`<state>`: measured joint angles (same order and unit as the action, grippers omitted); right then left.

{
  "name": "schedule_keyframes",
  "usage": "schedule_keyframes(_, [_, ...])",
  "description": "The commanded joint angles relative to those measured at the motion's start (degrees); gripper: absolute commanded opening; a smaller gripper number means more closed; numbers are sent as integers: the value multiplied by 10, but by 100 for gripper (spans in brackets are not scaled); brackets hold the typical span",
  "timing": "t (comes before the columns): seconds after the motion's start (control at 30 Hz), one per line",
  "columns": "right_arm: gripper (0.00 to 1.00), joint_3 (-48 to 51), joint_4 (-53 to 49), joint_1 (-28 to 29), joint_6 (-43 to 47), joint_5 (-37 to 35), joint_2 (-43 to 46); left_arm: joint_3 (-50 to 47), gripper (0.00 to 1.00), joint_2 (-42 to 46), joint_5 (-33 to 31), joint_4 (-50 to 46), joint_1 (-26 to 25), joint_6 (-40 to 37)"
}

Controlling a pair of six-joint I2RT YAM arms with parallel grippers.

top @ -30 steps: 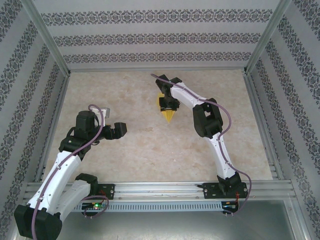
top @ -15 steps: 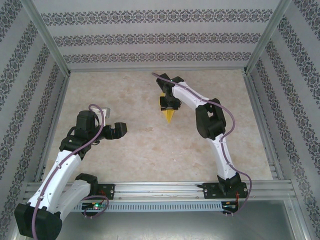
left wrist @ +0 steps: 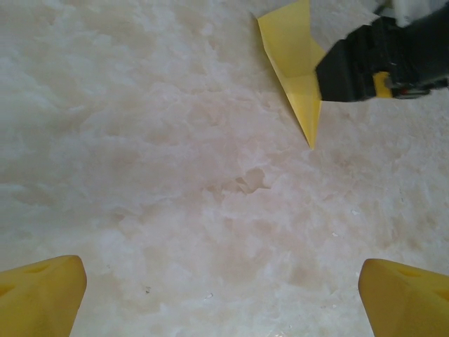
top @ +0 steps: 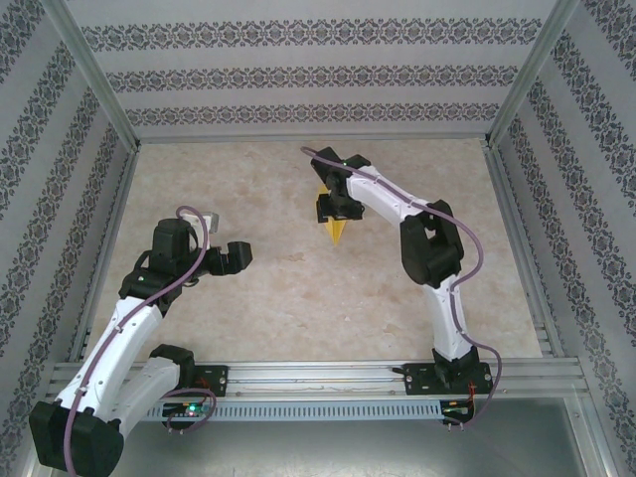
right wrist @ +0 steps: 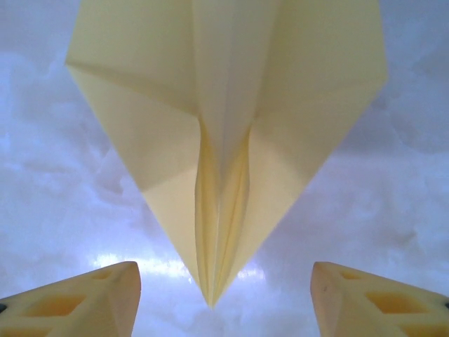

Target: Fold a paper plane with a square sheet of paper (fold left side to right side)

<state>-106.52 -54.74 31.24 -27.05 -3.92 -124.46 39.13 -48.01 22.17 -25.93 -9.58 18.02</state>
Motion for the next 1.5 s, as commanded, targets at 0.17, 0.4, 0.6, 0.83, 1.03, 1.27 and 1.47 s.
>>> schedule_keyframes(0.17, [98,174,90,4,7,-27,200,-20,100,20,-106,70,13,15])
schedule_keyframes(0.4, [98,309,166,-22,6,0,349,-32,100,9,-124,119,17,32])
schedule_keyframes(0.6, [98,424,238,-45,32,-21,469,-16,100,-1,-142,113,21,24])
schedule_keyframes(0.83, [98,573,351,-94,54,-36,636,-6,100,-1,-164,114,25,26])
schedule_keyframes(1.03, [98,680,415,-152,71,-83,767,-9,100,-7,-173,119,29,29])
schedule_keyframes(1.27, [98,783,493,-200,126,-128,862,-10,100,-17,-171,128,33,35])
schedule_keyframes(1.47, [98,864,602,-236,182,-162,834,-14,100,-26,-174,134,35,35])
